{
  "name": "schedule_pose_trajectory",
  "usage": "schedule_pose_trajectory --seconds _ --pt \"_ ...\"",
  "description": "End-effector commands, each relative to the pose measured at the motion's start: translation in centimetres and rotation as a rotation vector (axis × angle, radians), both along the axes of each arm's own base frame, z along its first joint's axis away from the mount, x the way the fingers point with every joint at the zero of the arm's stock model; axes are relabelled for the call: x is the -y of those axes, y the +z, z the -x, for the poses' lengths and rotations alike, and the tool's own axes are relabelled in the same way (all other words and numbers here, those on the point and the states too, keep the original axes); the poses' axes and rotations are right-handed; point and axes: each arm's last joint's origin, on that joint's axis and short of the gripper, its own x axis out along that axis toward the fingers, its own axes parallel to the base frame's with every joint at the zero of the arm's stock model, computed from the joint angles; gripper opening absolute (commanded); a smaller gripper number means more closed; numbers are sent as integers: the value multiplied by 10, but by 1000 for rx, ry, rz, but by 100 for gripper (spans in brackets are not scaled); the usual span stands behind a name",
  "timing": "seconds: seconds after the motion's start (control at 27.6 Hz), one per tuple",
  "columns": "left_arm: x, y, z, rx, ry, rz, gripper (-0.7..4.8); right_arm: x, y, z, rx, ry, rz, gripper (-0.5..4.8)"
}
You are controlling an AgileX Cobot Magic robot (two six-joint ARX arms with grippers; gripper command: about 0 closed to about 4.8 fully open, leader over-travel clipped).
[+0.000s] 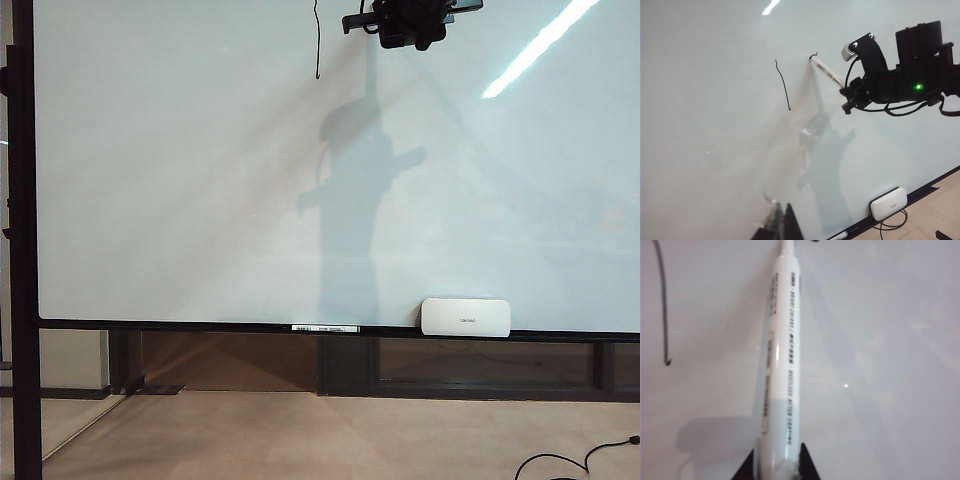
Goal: Reach to the right to find the marker pen, pick it up, and write the number 16 on the whiteboard.
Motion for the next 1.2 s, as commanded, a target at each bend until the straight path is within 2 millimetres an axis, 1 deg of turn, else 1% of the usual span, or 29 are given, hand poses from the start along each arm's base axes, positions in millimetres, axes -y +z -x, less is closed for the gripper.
schedule_pose_trajectory --seconds 0.04,0.4,0.76,1.2 --pt "-1 5 2 30 4 6 -5 -1 0 -1 9 26 0 -1" --pt "-1 5 2 31 4 6 -5 -3 -6 -5 -2 76 9 -1" --pt "-1 5 2 30 3 7 -5 2 -10 -8 -20 62 15 -1" --pt "-1 6 4 39 4 9 -5 3 -29 -8 -209 38 49 -1"
